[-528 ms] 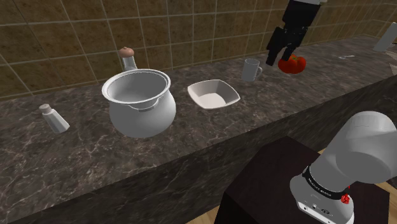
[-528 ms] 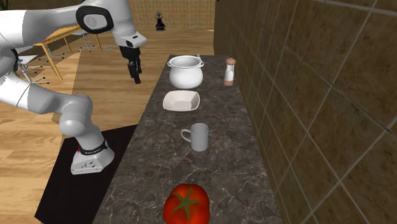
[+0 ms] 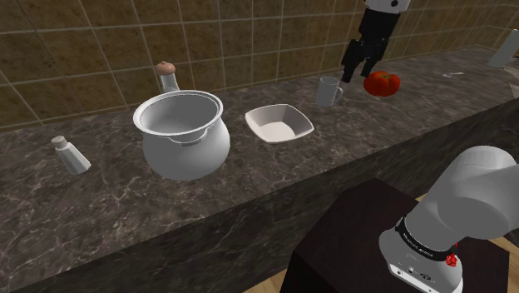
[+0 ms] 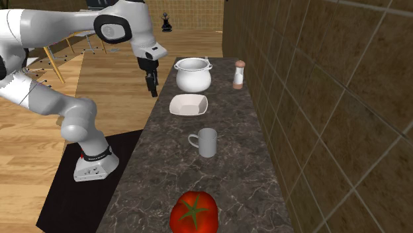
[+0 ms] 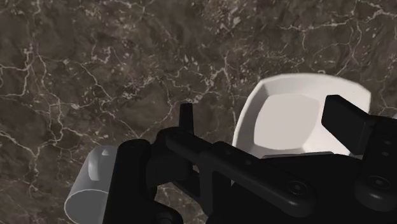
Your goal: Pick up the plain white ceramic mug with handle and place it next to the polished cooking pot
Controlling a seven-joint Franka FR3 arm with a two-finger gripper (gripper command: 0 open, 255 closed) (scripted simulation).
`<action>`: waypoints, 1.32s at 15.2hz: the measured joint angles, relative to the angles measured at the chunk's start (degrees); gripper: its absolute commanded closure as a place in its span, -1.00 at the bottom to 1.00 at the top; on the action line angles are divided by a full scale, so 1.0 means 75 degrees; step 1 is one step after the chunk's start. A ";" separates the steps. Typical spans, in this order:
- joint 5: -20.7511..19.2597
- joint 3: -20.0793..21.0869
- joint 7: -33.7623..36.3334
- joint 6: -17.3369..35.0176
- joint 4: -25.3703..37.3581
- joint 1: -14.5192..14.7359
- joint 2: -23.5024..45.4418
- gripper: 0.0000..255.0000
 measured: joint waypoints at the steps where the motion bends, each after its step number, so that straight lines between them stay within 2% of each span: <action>1: -0.0075 -0.0147 -0.0153 0.0143 0.0070 -0.0037 0.0243 -1.00; 5: -0.0259 -0.0593 -0.0624 0.0685 0.0338 -0.0136 0.1152 -1.00; 11: -0.0341 -0.1246 -0.1380 0.1118 0.1203 -0.0278 0.2587 -1.00; 20: 0.0111 -0.2085 -0.2648 0.1583 0.2977 -0.0607 0.5110 -1.00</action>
